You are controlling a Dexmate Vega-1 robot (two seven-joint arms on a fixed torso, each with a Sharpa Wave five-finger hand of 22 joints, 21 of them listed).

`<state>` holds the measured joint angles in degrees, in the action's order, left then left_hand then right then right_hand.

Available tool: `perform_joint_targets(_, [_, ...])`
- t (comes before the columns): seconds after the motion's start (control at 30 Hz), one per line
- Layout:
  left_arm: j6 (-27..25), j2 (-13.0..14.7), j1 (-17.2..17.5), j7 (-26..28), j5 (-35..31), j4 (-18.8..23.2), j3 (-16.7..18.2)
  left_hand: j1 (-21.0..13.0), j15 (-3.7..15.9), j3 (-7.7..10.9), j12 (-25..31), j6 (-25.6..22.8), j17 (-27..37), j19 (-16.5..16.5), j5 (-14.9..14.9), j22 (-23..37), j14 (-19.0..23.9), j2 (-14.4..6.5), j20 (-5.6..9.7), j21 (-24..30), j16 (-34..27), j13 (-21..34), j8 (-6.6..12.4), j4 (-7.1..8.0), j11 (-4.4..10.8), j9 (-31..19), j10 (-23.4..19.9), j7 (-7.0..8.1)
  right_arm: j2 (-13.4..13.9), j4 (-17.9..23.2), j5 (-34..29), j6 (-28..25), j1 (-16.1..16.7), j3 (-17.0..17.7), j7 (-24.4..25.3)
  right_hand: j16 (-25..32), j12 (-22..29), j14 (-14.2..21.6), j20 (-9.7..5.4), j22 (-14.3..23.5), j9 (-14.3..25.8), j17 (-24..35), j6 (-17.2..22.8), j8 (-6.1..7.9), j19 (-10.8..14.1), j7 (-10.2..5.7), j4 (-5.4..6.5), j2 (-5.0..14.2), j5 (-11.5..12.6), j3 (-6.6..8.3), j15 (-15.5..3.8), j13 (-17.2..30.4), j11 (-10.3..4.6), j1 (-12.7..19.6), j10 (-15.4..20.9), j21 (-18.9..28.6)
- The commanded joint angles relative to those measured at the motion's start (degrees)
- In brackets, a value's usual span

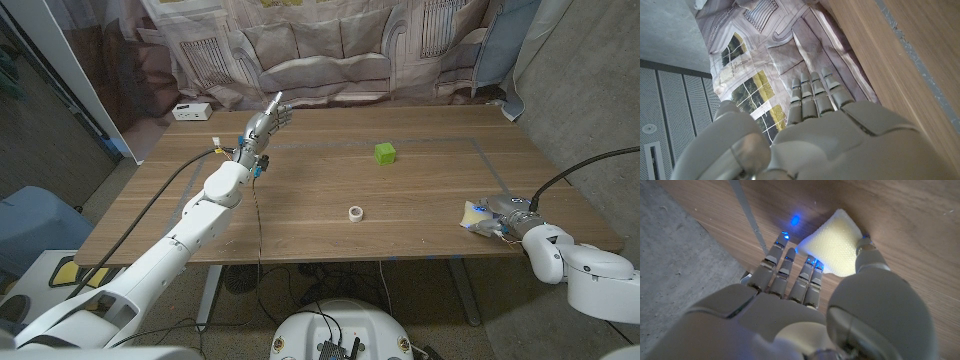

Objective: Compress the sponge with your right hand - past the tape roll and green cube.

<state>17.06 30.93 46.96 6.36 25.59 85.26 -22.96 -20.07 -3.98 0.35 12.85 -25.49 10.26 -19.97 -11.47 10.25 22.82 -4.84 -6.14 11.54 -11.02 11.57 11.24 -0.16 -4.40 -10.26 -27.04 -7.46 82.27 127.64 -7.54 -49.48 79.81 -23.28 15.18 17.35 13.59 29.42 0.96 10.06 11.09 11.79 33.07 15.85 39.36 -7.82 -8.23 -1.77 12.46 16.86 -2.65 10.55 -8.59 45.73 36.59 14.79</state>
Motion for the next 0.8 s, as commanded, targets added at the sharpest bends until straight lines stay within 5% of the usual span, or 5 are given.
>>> perform_joint_targets(0.03, [0.4, -0.1, 0.5, 0.3, 0.0, 0.1, 0.3, -0.2, 0.11, -0.03, -0.2, -0.3, 0.1, -0.4, 0.2, 0.1, 0.4, -0.4, -0.05, 0.0, 0.1, 0.1, -0.22, -0.41, -0.04, -0.2, -0.4, -0.11, -1.3, -1.0, 0.1, 1.0, -0.4, -1.4, 7.0, 2.4, 0.9, 6.0, -1.27, 0.5, 0.0, 1.1, 3.7, 1.18, 4.5, -0.38, 0.02, 1.04, 0.3, 0.29, -1.74, 0.2, -0.85, 0.5, 4.1, 1.6])
perform_joint_targets(0.27, [0.6, 0.0, 0.8, 0.4, 0.2, 0.2, 0.5, -0.2, 0.06, -0.03, -0.2, -0.3, 0.1, -0.4, 0.2, 0.1, 0.4, -0.5, -0.11, 0.0, 0.1, 0.1, -0.21, -0.43, 0.13, -0.2, -0.4, -0.19, -1.8, -1.1, -0.2, 0.7, -0.6, -1.6, 8.2, 5.1, 1.8, 12.7, -2.92, 0.9, -0.1, 2.3, 10.8, 2.94, 9.7, -2.68, -0.23, 1.52, -0.1, 0.04, -4.27, 0.2, -3.23, 1.4, 10.2, 3.6])
perform_joint_targets(0.8, [1.2, -0.6, 0.0, -0.2, 0.4, -1.3, 0.4, -0.2, 0.08, -0.03, -0.2, -0.5, 0.1, -0.4, 0.2, 0.1, 0.5, -0.5, -0.12, 0.0, 0.1, 0.1, -0.18, -0.47, 0.08, -0.2, -0.4, -0.19, -2.9, -0.9, 0.9, 1.0, 2.4, 1.2, 15.3, 5.0, 1.7, 13.5, -3.28, 0.9, -0.2, 2.4, 11.8, 2.89, 10.2, -2.39, -0.32, 1.68, -0.2, 0.17, -4.73, 0.2, -2.8, 1.9, 11.5, 3.8])
